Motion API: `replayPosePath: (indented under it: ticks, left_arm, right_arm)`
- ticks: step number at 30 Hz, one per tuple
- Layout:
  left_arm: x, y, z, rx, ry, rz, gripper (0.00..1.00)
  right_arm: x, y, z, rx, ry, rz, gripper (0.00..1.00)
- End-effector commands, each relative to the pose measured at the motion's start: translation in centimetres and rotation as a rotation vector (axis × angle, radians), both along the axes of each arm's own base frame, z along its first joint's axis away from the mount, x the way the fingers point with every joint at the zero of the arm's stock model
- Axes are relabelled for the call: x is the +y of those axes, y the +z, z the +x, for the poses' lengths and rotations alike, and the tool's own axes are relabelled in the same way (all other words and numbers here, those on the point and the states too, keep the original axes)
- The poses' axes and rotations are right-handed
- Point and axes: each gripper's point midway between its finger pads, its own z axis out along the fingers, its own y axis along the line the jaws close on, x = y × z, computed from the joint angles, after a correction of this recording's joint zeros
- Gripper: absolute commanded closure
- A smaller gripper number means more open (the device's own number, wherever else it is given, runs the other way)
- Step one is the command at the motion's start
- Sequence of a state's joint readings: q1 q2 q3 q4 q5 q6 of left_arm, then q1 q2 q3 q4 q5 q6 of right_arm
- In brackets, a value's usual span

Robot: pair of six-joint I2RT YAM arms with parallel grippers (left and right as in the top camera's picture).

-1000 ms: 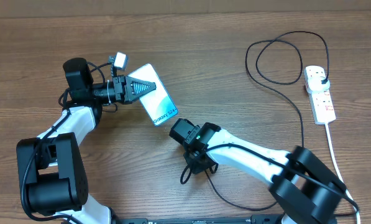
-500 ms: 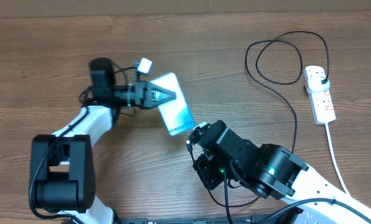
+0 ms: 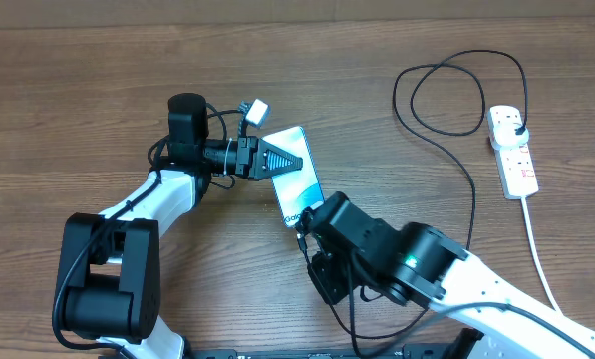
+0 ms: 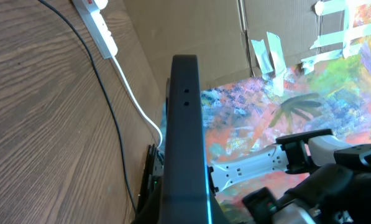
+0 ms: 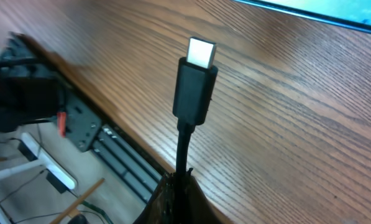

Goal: Plug charger to phone and switch on socket

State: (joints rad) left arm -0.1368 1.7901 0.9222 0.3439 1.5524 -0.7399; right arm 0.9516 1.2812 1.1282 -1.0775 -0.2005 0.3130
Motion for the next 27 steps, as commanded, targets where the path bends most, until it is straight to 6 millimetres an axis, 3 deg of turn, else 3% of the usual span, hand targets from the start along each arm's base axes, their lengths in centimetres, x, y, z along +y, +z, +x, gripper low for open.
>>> replayPosePath:
  ticks: [1, 6, 27]
  left_arm:
    - [0.2, 0.0, -0.3, 0.003, -0.018, -0.014, 0.96]
    - [0.3, 0.0, -0.3, -0.011, -0.018, -0.016, 0.96]
    - [0.3, 0.0, -0.3, -0.029, -0.017, -0.018, 0.96]
  right_arm:
    - [-0.1, -1.9, 0.4, 0.011, -0.002, -0.065, 0.96]
    - [-0.5, -2.7, 1.1, -0.004, -0.017, -0.108, 0.96]
    - [-2.4, -3.0, 3.4, -0.07, -0.102, -0.175, 0.96]
